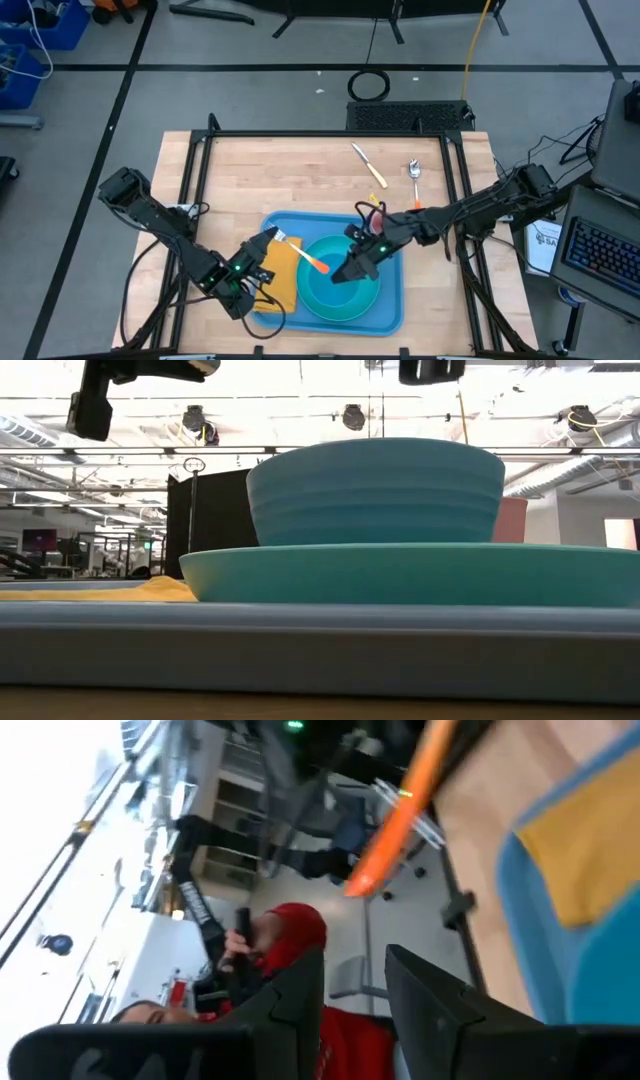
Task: Set up tray
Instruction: Put the orange fork on the top of the yellow table napkin
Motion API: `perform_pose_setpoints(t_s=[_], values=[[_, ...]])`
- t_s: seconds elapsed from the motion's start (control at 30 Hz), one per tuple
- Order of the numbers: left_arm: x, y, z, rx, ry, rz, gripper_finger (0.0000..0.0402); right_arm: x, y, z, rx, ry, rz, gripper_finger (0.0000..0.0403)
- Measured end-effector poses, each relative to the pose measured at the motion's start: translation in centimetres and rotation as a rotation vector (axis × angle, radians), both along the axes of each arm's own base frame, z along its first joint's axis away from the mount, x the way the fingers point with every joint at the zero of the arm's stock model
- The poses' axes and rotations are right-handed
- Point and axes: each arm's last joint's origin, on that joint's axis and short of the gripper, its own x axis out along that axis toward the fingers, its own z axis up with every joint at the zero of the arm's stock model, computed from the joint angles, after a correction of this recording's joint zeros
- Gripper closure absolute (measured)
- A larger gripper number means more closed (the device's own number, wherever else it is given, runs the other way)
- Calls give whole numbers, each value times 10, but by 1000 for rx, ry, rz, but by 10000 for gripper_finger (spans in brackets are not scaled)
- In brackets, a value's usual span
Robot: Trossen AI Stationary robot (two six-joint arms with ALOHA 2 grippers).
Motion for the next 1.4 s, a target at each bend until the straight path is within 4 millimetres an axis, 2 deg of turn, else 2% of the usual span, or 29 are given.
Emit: perform_pose_setpoints(t_s=[0.5,0.7,1.03,1.4], values=[[2,3,-2,-2,28,-6,400,4,-11,2,53,9,-79,302],[3,3,-2,-8,40,-14,400,5,-17,-3,62,67,-83,302],[8,10,-2,-8,46,13,400,6,-19,-3,74,76,-90,303],[12,10,0,-31,48,-4,400,12,-21,-11,82,101,-78,303]])
